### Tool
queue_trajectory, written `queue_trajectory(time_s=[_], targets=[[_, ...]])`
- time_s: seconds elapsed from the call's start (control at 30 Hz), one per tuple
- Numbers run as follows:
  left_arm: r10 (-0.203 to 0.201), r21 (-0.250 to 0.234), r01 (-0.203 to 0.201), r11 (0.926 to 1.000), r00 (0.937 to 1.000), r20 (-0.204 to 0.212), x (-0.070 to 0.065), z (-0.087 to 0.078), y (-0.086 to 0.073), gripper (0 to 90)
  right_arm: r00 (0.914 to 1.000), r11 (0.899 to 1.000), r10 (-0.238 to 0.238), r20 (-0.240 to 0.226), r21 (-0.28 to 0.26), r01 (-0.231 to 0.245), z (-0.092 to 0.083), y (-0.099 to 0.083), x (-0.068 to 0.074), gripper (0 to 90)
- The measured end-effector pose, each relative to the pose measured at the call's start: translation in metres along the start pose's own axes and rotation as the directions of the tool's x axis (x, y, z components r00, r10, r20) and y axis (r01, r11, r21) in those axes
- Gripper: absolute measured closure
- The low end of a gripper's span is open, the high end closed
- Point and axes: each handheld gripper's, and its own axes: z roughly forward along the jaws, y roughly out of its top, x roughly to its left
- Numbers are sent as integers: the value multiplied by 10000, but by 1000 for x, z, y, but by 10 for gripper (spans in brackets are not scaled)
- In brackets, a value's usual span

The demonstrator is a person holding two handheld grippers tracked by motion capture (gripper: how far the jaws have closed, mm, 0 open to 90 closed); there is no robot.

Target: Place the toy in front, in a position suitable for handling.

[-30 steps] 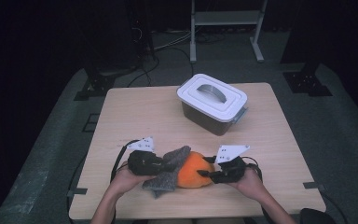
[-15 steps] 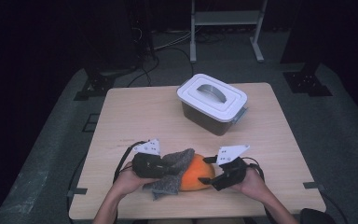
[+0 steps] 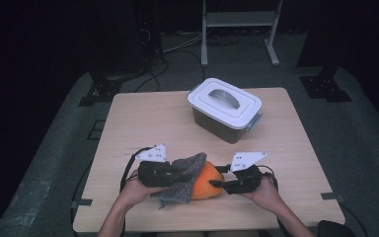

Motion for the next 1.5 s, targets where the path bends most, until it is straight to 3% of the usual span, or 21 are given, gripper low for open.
queue_trajectory(time_s=[0.07,0.2,0.3,0.4,0.5,0.57,0.63,0.7,0.77,0.83,0.93,1.0,1.07,1.13,1.2,1.27,1.33,1.5], targets=[[173,562,-156,9983,9994,-299,-1,5,-1,774,9990,9988,-411,156,259,406,5,2,4,518],[-250,635,280,9976,9985,-482,10,2,-11,775,9992,9979,-378,134,529,371,4,-3,-3,516],[-510,726,555,9958,9967,-627,15,-2,-17,775,10000,9988,24,-90,497,-20,3,-6,-8,466],[-596,751,636,9951,9967,-544,16,-2,-20,774,9983,9983,377,-452,473,-356,1,-7,-13,328],[-656,768,691,9946,9967,-482,16,-2,-21,774,9953,9934,823,-518,847,-778,2,-13,-18,253],[-655,768,686,9947,9970,-421,16,-2,-20,773,9939,9903,900,-633,1114,-826,4,-16,-17,270],[-583,743,608,9954,9977,-354,14,0,-18,774,9944,9900,842,-643,1186,-762,5,-15,-15,389],[-466,586,487,9971,9982,-377,10,-2,-13,775,9981,9934,406,-456,1091,-354,3,-11,-10,480],[-246,184,251,9995,9994,-258,4,-5,-4,775,9999,9969,-7,-146,785,19,-2,-3,-4,502],[-48,95,51,9999,9997,-237,0,-6,2,775,9995,9987,-321,-22,386,321,-5,5,2,510],[-33,520,60,9986,9986,-522,1,-2,-1,775,9980,9978,-610,188,272,604,-7,9,6,496],[-352,790,388,9961,9983,-466,9,2,-12,775,9994,9987,-333,61,381,330,-5,5,3,431],[-787,604,801,9950,9966,-242,16,0,-19,775,9993,9990,146,-351,420,-131,-3,0,-4,335],[-848,563,863,9947,9960,-288,18,-3,-21,774,9976,9963,562,-405,680,-534,-2,-3,-10,262],[-822,599,839,9947,9962,-298,17,-4,-21,774,9954,9929,808,-522,912,-758,2,-7,-12,252],[-733,598,749,9954,9969,-292,16,-2,-19,774,9932,9917,960,-652,921,-898,6,-10,-12,301],[-603,571,609,9965,9981,-123,13,-4,-15,774,9970,9952,616,-471,788,-577,5,-7,-8,418],[195,151,-195,9997,9998,31,-5,-7,5,774,9993,9989,-353,143,310,349,-3,6,5,504]])
